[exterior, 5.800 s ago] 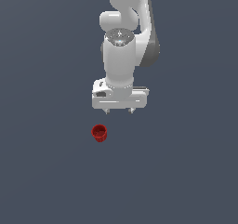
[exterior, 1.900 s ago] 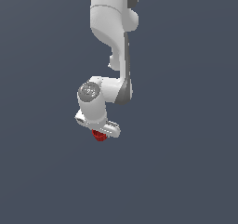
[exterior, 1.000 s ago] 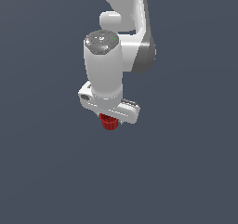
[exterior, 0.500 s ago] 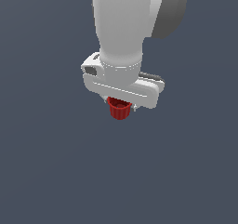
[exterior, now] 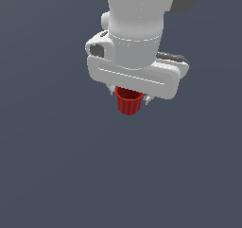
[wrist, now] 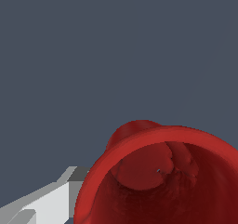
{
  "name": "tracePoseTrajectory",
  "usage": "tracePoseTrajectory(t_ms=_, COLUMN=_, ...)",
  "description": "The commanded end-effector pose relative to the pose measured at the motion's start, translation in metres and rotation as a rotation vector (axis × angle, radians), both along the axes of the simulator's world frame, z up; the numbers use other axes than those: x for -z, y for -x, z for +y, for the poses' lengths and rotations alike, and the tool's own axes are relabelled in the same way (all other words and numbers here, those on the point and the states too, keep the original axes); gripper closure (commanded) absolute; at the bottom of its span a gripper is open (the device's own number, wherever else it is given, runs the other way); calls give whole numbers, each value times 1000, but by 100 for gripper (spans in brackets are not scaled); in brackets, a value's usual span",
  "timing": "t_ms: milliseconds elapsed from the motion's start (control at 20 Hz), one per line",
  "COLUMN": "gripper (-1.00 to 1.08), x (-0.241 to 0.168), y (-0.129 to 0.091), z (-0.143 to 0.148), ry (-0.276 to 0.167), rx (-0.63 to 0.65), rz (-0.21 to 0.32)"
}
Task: Pick up the object and move it to a goal position.
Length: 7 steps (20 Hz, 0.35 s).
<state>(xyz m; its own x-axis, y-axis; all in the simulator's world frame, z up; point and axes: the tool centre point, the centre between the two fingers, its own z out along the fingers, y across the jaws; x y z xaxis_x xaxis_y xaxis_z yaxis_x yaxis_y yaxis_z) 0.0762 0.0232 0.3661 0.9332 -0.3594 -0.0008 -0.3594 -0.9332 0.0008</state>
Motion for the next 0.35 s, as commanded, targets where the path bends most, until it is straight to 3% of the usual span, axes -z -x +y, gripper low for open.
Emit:
tracePoseTrajectory(t_ms=0, gripper=108, x=-7, y=-1, z=2, ry=0, rx=0, rz=-1)
tracePoseTrajectory(t_ms=300, gripper=108, x=-11, y=-3, z=4, ry=0, rx=0, rz=-1)
